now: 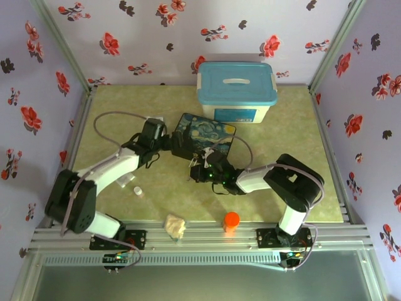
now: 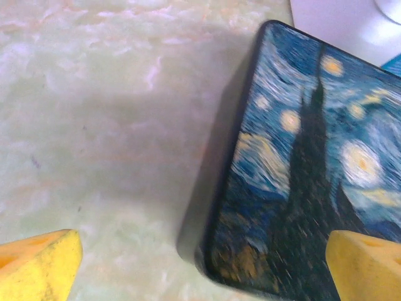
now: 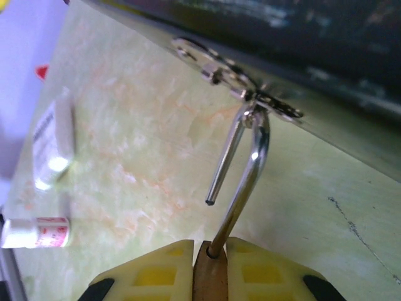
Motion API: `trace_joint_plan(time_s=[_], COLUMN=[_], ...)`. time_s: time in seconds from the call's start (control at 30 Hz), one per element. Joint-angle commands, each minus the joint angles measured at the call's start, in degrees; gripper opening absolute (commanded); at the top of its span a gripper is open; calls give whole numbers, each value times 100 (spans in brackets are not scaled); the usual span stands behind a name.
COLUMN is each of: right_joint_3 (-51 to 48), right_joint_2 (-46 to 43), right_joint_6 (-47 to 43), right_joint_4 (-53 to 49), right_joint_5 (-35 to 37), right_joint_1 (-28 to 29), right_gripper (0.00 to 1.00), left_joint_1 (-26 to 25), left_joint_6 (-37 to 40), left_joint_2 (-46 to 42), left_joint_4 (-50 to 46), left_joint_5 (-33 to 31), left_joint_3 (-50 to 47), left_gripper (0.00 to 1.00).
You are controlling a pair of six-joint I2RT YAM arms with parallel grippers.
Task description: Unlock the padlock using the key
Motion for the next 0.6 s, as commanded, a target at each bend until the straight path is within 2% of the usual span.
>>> trace_joint_plan(time_s=[0.0,0.1,0.2,0.3,0.37,0.4,0.57], right_joint_3=[-541,-531,-455,-448,-439,-443,-550], right_joint_2=[109,118,73,-68,-200,-272,-419], right_joint_6=[1156,1149,1036,871,770,762,1069], right_joint_4=[455,481,224,-103,-419,-522,-532], right_joint_5=[410,482,433,429,505,535,749], right_joint_1=[-54,-54,-53,-49,-48,-53,-36], right_gripper=[7,7,7,8,10,11,17], left_joint_1=[4,-124,-144,-161,-173,-173,-272], left_joint_6=[388,829,1139,1098,1027,977,760], left_joint_2=[441,841,1266,1340,1373,1421,1665], left_joint_4=[247,621,389,797,856,727,-93], left_joint_5=[-127,-35,398,895,991,950,412], left_joint_3=[453,565,914,740,710,764,951], left_gripper=[98,98,96,94,86,79,49])
